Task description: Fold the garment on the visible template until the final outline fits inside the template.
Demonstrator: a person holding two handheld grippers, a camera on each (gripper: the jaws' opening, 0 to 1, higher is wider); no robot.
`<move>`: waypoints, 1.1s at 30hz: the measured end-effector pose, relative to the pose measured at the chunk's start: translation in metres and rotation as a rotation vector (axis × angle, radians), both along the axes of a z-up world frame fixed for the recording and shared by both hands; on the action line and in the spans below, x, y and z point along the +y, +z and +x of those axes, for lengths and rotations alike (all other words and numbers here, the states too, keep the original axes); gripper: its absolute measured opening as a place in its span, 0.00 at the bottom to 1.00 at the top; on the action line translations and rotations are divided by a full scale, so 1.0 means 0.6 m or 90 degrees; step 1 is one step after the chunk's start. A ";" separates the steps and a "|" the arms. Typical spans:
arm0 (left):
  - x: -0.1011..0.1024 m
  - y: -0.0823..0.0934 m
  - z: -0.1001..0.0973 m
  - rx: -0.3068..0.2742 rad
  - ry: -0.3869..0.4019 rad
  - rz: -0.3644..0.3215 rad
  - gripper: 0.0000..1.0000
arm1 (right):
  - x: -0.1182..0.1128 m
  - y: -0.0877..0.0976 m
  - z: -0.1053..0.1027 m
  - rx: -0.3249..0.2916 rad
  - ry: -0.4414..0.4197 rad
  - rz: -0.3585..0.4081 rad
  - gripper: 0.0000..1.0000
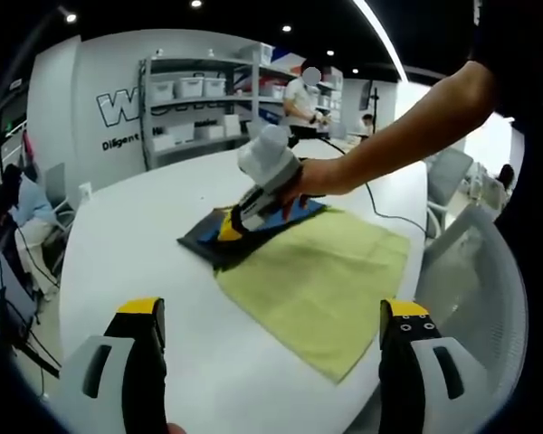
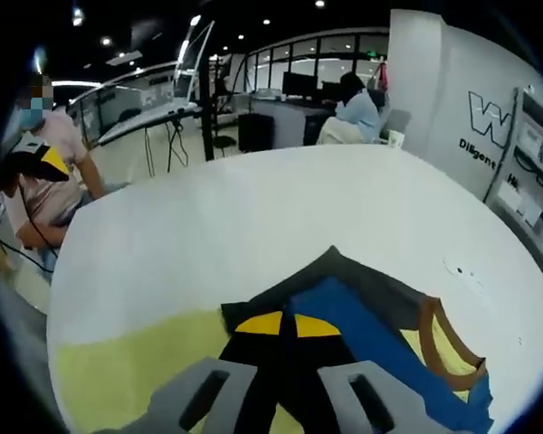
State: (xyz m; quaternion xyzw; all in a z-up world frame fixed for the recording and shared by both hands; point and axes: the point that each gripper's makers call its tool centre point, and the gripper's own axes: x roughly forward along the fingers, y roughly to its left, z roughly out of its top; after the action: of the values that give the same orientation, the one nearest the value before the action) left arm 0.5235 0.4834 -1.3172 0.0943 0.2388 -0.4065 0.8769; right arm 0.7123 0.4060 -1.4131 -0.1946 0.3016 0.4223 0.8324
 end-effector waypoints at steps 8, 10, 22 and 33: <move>0.001 0.002 -0.002 0.000 0.000 0.001 0.95 | 0.000 -0.018 -0.019 0.061 0.001 0.015 0.10; 0.002 0.003 -0.001 -0.001 0.000 0.002 0.95 | -0.001 -0.008 -0.019 0.056 0.000 0.031 0.21; -0.018 0.005 0.002 -0.007 -0.011 -0.004 0.95 | -0.066 0.057 0.002 0.007 -0.025 0.055 0.28; -0.024 -0.004 -0.002 -0.001 -0.013 -0.003 0.95 | -0.107 0.087 -0.009 -0.007 -0.038 0.069 0.42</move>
State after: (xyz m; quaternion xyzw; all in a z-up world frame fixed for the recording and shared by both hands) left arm 0.5223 0.4689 -1.3197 0.0952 0.2365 -0.4157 0.8730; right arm 0.7069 0.3418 -1.3607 -0.1426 0.2797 0.4116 0.8556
